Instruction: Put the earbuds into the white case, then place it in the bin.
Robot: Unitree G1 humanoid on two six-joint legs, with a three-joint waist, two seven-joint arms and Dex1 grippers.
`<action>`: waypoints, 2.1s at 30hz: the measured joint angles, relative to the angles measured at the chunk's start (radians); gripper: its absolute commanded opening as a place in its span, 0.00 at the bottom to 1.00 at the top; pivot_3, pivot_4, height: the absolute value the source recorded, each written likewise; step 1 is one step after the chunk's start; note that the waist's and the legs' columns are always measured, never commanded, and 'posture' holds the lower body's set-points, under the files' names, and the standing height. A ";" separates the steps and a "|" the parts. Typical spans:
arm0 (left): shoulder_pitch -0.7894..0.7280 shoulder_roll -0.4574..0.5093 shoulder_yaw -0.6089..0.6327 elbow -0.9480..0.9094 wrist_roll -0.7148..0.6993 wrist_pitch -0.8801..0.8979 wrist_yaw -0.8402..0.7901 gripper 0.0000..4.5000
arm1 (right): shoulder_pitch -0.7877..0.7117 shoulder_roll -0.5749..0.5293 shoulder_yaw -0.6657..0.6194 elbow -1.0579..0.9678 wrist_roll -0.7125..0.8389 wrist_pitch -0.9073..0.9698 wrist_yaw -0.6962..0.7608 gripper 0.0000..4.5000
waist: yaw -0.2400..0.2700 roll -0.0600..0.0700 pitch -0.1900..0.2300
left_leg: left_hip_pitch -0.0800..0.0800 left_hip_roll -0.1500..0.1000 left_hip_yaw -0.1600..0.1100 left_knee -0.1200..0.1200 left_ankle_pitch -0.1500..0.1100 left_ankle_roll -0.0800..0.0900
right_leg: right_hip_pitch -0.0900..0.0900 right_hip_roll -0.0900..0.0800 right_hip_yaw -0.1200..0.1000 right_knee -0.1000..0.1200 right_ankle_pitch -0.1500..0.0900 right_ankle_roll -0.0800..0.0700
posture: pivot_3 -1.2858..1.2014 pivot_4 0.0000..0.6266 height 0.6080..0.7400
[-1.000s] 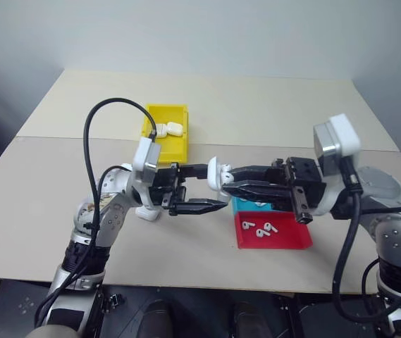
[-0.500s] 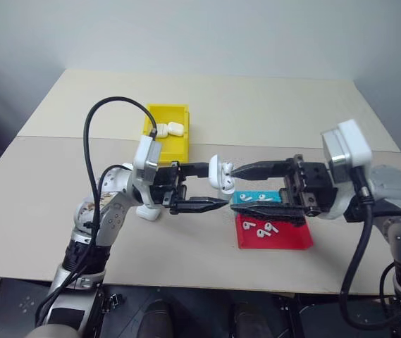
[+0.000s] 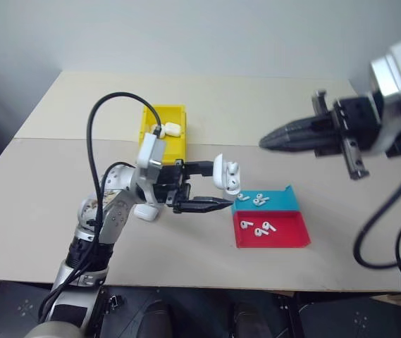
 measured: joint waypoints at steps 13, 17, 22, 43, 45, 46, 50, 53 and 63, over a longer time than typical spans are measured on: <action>-0.012 -0.002 -0.011 0.028 0.018 0.002 0.004 0.61 | -0.237 0.182 0.255 0.174 -0.243 -0.265 0.120 0.01 | 0.004 0.000 0.000 | -0.003 0.000 0.000 0.001 0.000 0.000 | -0.002 0.000 -0.002 0.007 0.000 0.000 | 0.52 0.24 1.00; -0.012 0.006 0.006 0.034 0.018 -0.002 0.005 0.61 | -0.217 0.063 0.285 0.126 -0.165 -0.291 0.122 0.01 | 0.004 0.000 0.000 | -0.003 0.000 0.000 0.000 0.000 0.000 | -0.002 0.000 -0.002 0.006 0.000 0.000 | 0.52 0.24 1.00; -0.015 0.007 0.012 0.047 0.020 -0.005 0.009 0.61 | -0.161 -0.052 0.342 0.058 -0.082 -0.332 0.124 0.01 | -0.001 0.000 0.000 | -0.002 0.000 0.000 0.001 0.000 0.000 | -0.002 0.000 -0.002 0.007 0.000 0.000 | 0.52 0.24 1.00; -0.019 -0.010 0.012 0.051 0.020 -0.007 0.007 0.61 | -0.259 0.173 0.241 0.199 -0.202 -0.344 0.123 0.01 | -0.002 0.000 0.000 | -0.002 0.000 0.000 0.001 0.000 0.000 | -0.002 0.000 -0.002 0.008 0.000 0.000 | 0.52 0.24 1.00; -0.020 -0.010 0.012 0.052 0.021 -0.010 0.007 0.61 | -0.259 0.201 0.260 0.195 -0.221 -0.344 0.124 0.01 | 0.001 0.000 0.000 | -0.002 0.000 0.000 0.001 0.000 0.000 | -0.002 0.000 -0.002 0.007 0.000 0.000 | 0.52 0.24 1.00; -0.020 -0.010 0.012 0.052 0.022 -0.013 0.007 0.61 | -0.257 0.209 0.273 0.191 -0.229 -0.344 0.125 0.01 | 0.002 0.000 0.000 | -0.003 0.000 0.000 0.001 0.000 0.000 | -0.002 0.000 -0.002 0.007 0.000 0.000 | 0.52 0.24 1.00; -0.020 -0.012 0.006 0.056 0.036 -0.017 0.006 0.61 | -0.254 0.170 0.332 0.163 -0.221 -0.354 0.126 0.01 | 0.005 0.000 0.000 | -0.003 0.000 0.000 0.001 0.000 0.000 | -0.002 0.000 -0.003 0.007 0.000 0.000 | 0.52 0.24 1.00; -0.020 -0.010 0.007 0.065 0.041 -0.018 0.008 0.61 | -0.250 0.095 0.345 0.146 -0.188 -0.373 0.126 0.01 | 0.002 0.000 0.000 | -0.003 0.000 0.000 0.001 0.000 0.000 | -0.002 0.000 -0.002 0.007 0.000 0.000 | 0.52 0.24 1.00; -0.021 -0.002 0.027 0.064 0.040 -0.021 0.021 0.61 | -0.163 0.046 0.281 0.094 -0.141 -0.353 0.123 0.01 | -0.001 0.000 0.000 | -0.002 0.000 0.000 0.001 0.000 0.000 | -0.002 0.000 -0.002 0.007 0.000 0.000 | 0.52 0.24 1.00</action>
